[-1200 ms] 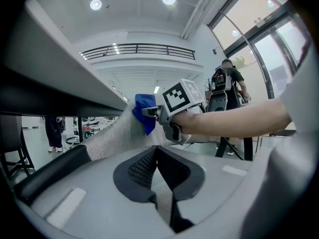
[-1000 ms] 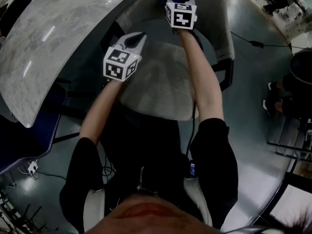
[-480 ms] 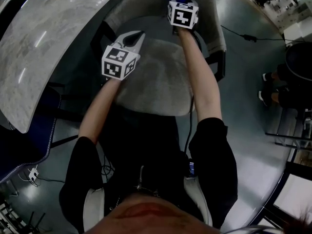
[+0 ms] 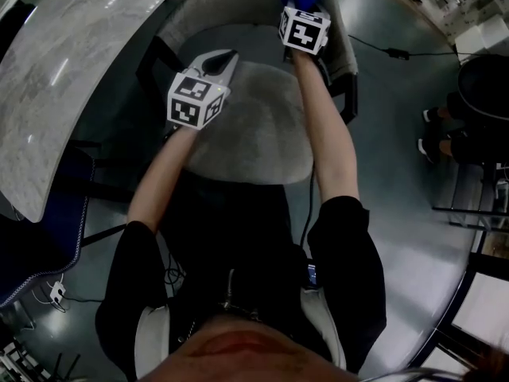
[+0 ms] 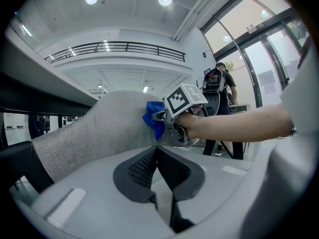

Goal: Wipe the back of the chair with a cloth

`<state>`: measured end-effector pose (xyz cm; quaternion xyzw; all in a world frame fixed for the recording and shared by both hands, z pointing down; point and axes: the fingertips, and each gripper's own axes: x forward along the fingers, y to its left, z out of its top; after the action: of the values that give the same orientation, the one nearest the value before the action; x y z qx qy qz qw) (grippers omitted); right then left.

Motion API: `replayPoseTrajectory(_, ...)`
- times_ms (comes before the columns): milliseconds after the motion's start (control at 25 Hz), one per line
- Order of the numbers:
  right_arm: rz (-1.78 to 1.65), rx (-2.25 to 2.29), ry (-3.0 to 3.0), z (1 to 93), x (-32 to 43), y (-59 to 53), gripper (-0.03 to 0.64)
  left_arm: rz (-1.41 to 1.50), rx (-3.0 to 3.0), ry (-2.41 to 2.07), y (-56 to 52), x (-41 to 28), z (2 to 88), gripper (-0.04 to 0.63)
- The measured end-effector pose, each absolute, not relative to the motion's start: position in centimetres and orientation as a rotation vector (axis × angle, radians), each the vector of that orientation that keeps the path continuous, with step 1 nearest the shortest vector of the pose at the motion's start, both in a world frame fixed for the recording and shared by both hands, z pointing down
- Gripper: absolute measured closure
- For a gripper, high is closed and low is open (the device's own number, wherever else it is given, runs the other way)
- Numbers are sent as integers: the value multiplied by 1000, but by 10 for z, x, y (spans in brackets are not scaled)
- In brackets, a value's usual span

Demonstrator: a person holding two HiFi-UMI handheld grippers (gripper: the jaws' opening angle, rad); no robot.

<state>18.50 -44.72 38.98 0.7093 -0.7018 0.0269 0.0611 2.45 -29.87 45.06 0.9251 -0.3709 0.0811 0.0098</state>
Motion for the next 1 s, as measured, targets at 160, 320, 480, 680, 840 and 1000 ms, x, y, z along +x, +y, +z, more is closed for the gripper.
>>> replayPoseTrajectory(160, 113, 2191, -2104, 392, 195, -437, 468, 249, 2896, -1137, -297, 33, 451, 584)
replayPoseTrajectory(320, 164, 2271, -2080, 395, 210, -424, 468, 251, 2903, -1109, -295, 44, 453, 584)
replayPoseTrajectory(480, 199, 2350, -2042, 398, 222, -408, 469, 255, 2914, -1078, -295, 57, 454, 584)
replayPoseTrajectory(680, 256, 2411, -2008, 407, 235, -382, 469, 246, 2926, -1026, -292, 75, 458, 584)
replayPoseTrajectory(840, 297, 2455, -1988, 412, 246, -356, 469, 248, 2931, -985, -290, 89, 464, 584)
replayPoseTrajectory(1000, 295, 2454, -1977, 420, 248, -339, 469, 253, 2932, -960, -287, 96, 468, 584)
